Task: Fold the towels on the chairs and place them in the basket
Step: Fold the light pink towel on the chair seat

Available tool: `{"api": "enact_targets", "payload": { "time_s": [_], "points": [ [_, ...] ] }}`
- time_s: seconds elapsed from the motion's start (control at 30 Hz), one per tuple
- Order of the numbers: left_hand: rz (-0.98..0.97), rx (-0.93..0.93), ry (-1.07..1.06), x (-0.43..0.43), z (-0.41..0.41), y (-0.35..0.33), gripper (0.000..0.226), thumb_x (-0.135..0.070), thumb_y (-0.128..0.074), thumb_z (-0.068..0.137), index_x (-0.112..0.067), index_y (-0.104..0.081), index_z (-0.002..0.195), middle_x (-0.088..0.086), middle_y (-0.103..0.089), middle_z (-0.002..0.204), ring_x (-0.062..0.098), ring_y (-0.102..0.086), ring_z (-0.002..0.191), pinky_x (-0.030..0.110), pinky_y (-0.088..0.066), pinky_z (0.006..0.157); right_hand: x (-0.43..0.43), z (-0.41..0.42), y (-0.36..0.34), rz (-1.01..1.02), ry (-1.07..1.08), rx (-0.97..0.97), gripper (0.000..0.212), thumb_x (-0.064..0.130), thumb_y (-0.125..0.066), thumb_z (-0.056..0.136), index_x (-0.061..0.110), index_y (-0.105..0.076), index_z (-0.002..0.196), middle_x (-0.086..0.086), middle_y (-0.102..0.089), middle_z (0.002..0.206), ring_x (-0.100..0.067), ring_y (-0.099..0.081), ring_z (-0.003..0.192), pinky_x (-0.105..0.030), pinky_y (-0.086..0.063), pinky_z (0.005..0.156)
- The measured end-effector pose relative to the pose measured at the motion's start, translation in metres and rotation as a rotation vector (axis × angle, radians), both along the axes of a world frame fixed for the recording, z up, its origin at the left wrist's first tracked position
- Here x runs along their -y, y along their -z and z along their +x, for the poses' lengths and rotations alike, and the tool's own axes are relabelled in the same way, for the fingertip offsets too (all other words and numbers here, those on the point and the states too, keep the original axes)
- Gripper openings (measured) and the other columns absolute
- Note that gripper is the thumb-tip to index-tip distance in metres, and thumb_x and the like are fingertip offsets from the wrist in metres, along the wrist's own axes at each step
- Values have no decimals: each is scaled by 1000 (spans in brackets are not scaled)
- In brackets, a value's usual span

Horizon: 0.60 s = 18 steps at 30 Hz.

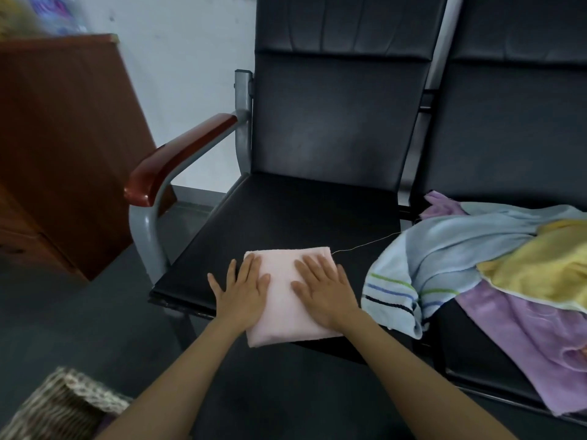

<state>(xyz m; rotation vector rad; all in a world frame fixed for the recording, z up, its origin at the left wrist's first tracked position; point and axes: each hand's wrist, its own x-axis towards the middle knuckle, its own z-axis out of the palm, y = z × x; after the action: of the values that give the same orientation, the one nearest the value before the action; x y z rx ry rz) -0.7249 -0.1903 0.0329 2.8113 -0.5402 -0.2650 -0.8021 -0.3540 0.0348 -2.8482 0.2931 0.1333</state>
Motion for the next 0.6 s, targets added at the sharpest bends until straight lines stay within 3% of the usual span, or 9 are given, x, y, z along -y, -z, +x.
{"api": "enact_targets", "payload": {
  "time_s": [0.07, 0.13, 0.23, 0.3, 0.4, 0.6],
  "points": [
    [29, 5, 17, 6, 1, -2, 58, -49, -6, 99, -28, 9, 152, -11, 14, 158, 20, 14, 146, 59, 16, 110, 11, -7, 1, -29, 108, -8, 60, 53, -12, 99, 30, 4, 152, 10, 13, 159, -17, 19, 145, -49, 12, 116],
    [20, 39, -5, 13, -1, -5, 62, -50, -11, 99, -23, 7, 152, -2, 11, 159, 23, 11, 146, 57, 12, 112, 15, -11, 0, -75, 262, 42, 67, 55, -16, 98, 21, 2, 153, 1, 5, 160, -21, 10, 147, -50, 9, 115],
    [16, 154, -104, 18, -6, -12, 63, -54, -24, 97, -10, -18, 143, 12, -18, 147, 28, -18, 136, 48, -11, 113, 12, -12, -3, -166, 431, 124, 70, 61, -25, 94, 8, -30, 139, -10, -29, 141, -27, -26, 133, -45, -16, 112],
    [73, 95, -152, 16, -5, -21, 65, -59, -29, 95, -8, -31, 134, 11, -30, 137, 28, -28, 126, 41, -22, 106, 11, -11, -5, -204, 465, 117, 71, 66, -25, 92, 7, -41, 128, -8, -37, 127, -26, -35, 119, -40, -26, 102],
    [124, -107, -154, 14, -4, -30, 67, -63, -36, 90, -9, -42, 130, 10, -37, 134, 27, -33, 122, 38, -26, 100, 14, -7, -7, -173, 511, 81, 75, 70, -27, 90, 6, -43, 125, -7, -37, 125, -26, -36, 116, -36, -28, 98],
    [-46, -130, -159, 14, -9, -32, 47, -51, -44, 91, -13, -49, 119, 6, -50, 125, 25, -44, 117, 38, -29, 95, 11, -1, -10, -104, 466, 58, 61, 59, -29, 95, 8, -48, 123, -7, -38, 127, -26, -33, 119, -37, -27, 100]
  ]
}}
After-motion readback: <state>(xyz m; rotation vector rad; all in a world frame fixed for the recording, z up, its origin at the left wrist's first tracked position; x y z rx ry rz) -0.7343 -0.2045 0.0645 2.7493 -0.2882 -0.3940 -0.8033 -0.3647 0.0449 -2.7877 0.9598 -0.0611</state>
